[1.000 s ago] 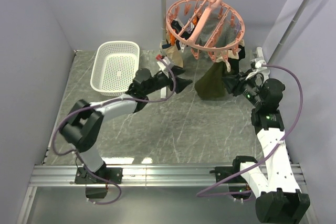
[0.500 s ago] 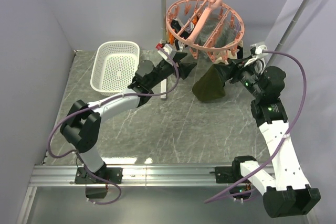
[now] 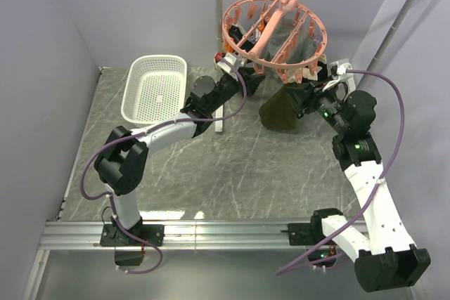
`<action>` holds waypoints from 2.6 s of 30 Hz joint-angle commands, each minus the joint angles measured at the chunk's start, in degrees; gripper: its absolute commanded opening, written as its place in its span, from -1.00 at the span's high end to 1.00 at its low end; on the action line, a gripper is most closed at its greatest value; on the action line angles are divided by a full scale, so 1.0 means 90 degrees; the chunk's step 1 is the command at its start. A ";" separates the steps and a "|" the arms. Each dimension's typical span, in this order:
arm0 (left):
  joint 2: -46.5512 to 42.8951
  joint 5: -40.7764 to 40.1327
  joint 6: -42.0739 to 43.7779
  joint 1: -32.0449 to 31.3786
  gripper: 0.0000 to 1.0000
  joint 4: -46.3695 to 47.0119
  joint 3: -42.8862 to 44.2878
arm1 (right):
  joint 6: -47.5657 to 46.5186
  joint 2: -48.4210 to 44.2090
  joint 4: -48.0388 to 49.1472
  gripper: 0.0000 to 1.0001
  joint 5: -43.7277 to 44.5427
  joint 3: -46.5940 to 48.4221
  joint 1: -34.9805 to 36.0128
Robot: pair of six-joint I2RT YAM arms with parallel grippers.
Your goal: Clip the underwear to the hanger
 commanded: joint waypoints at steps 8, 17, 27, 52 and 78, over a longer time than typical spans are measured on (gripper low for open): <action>-0.0093 0.0115 0.0108 -0.0137 0.38 0.0572 0.0161 | 0.0608 0.0117 0.1196 0.19 0.1208 -0.0014 0.0897; -0.0308 0.0203 0.0147 -0.0235 0.60 0.0552 -0.0132 | 0.0774 0.0752 0.1899 0.31 0.2234 -0.0112 0.1630; -0.0426 0.0408 0.0001 -0.0254 0.65 0.0601 -0.0259 | 0.0715 0.1055 0.2651 0.32 0.2507 -0.0443 0.1797; -0.0416 0.1541 -0.0927 -0.0069 0.63 0.0601 -0.0191 | 0.0557 0.0596 0.2349 0.18 0.0584 -0.0562 0.0839; -0.0387 0.0515 0.1036 -0.0713 0.60 0.0152 -0.0220 | 0.1712 0.1319 0.2447 0.66 0.2225 -0.0034 0.1289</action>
